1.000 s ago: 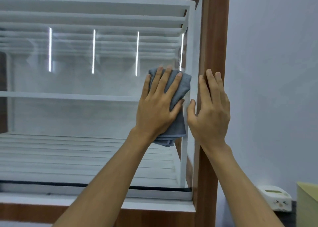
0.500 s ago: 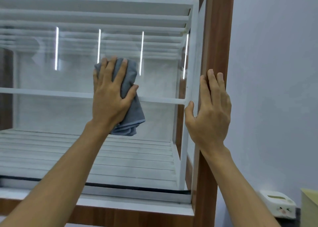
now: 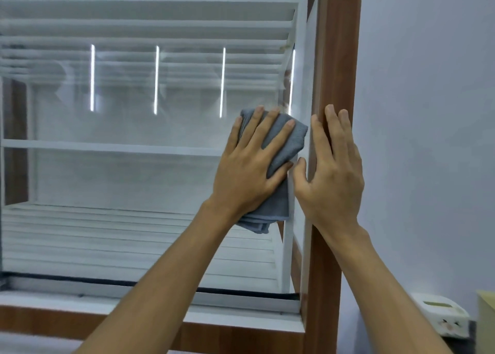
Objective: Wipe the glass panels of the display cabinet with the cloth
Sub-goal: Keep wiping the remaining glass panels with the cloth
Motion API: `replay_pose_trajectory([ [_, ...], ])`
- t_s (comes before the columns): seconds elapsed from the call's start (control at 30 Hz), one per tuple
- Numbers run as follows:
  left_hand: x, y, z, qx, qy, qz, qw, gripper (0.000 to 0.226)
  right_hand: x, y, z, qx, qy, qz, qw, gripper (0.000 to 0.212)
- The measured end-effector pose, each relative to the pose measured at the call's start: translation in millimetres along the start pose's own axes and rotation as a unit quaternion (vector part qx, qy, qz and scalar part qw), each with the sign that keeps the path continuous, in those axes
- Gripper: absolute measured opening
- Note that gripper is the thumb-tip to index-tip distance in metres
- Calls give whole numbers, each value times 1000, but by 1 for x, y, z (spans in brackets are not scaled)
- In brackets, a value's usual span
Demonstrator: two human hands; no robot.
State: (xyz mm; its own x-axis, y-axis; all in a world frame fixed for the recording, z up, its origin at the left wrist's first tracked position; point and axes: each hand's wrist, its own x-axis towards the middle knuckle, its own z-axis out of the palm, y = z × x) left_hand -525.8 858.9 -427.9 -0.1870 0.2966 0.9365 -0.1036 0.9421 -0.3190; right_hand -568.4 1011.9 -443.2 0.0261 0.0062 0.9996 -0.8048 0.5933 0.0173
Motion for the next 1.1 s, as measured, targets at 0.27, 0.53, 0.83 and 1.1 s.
replay_pose_trajectory([
  [0.27,-41,-57,-24,1,5,-64,998,64,-1,-1,1,11,-1,14,1000,67],
  [0.53,-21,-87,-35,-33,48,-180,982,62,-1,-3,2,5,10,12,1000,65],
  [0.83,20,-6,-9,-74,60,-66,993,51,-2,-3,2,27,5,10,1000,67],
  [1.1,-37,-64,-67,-73,106,-90,988,43,-24,-53,12,27,-15,-9,999,61],
])
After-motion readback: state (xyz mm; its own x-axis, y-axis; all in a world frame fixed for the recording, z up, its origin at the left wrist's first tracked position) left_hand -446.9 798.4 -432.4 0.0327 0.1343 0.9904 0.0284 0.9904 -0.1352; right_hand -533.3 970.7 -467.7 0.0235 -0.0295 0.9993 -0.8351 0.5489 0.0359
